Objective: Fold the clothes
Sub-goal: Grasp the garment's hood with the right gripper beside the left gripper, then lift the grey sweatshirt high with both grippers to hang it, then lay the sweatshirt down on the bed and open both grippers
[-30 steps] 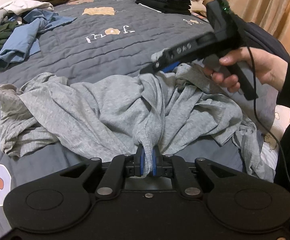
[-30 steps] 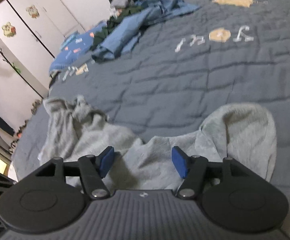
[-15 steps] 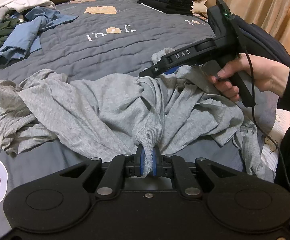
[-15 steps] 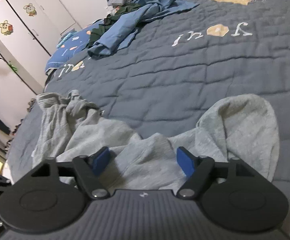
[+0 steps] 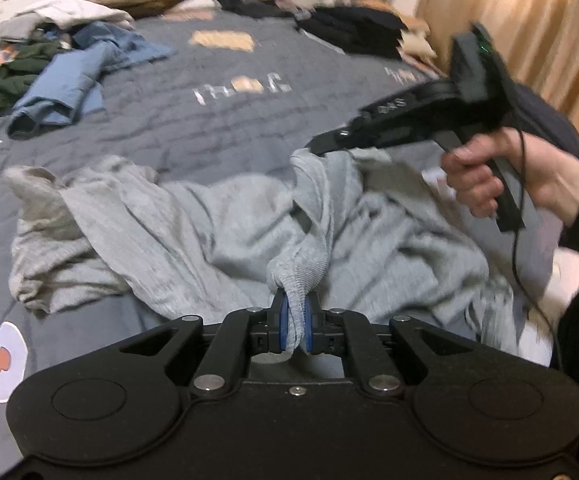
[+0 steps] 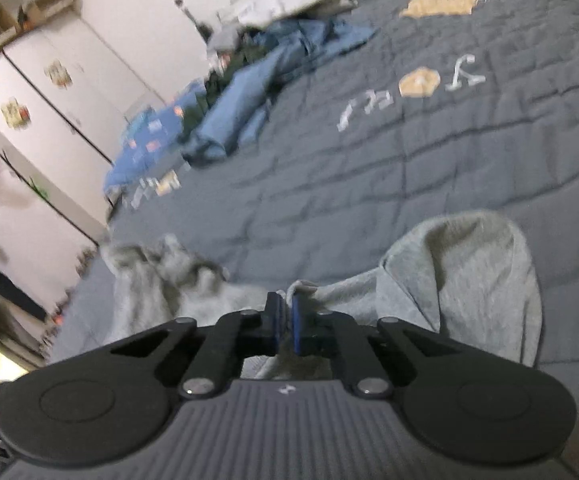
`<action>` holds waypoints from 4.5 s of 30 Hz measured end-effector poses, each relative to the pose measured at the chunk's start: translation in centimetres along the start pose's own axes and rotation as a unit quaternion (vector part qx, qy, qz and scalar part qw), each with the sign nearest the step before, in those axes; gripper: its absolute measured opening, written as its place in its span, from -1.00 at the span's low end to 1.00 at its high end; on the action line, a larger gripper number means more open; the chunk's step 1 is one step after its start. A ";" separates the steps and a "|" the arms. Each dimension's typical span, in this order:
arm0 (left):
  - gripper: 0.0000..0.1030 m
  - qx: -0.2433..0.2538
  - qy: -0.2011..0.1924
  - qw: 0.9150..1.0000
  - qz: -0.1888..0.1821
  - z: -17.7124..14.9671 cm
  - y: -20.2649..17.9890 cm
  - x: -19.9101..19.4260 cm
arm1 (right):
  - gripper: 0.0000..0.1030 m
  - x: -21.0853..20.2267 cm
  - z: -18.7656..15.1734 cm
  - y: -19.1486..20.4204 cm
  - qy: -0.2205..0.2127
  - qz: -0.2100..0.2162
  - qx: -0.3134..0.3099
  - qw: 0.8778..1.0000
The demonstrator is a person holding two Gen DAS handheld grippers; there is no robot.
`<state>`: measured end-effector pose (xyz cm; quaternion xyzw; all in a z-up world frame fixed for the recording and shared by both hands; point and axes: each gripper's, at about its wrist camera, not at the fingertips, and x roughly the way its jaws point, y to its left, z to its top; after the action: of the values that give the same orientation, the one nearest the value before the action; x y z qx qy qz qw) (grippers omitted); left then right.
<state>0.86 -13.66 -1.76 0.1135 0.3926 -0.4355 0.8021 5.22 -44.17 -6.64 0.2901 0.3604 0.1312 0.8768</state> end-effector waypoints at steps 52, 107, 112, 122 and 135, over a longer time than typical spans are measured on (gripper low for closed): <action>-0.85 0.121 -0.446 0.858 0.224 21.9 -23.2 -39.2 | -0.91 -40.5 9.9 29.3 -0.402 0.130 -0.178 0.889; -0.21 -0.256 -0.112 0.948 0.154 -0.6 8.3 -4.2 | 0.04 -4.3 -4.2 8.4 -0.090 -0.053 -0.061 0.993; -0.21 -0.244 -0.127 0.948 0.159 -1.0 7.4 -4.7 | 0.05 -3.2 -5.3 10.4 -0.071 -0.028 -0.094 0.993; -0.44 -0.196 -0.084 0.959 0.184 -2.5 7.7 -2.4 | 0.05 -1.1 -6.4 10.6 -0.049 -0.008 -0.097 0.994; -0.43 -0.207 -0.019 0.970 0.123 -4.2 8.6 -0.1 | 0.05 0.2 -6.7 10.5 -0.021 -0.004 -0.088 0.996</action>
<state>5.43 -6.28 -5.82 -0.0162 0.4417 -0.2450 0.8629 0.43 -32.92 -4.19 0.2136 0.3299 0.1525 0.9068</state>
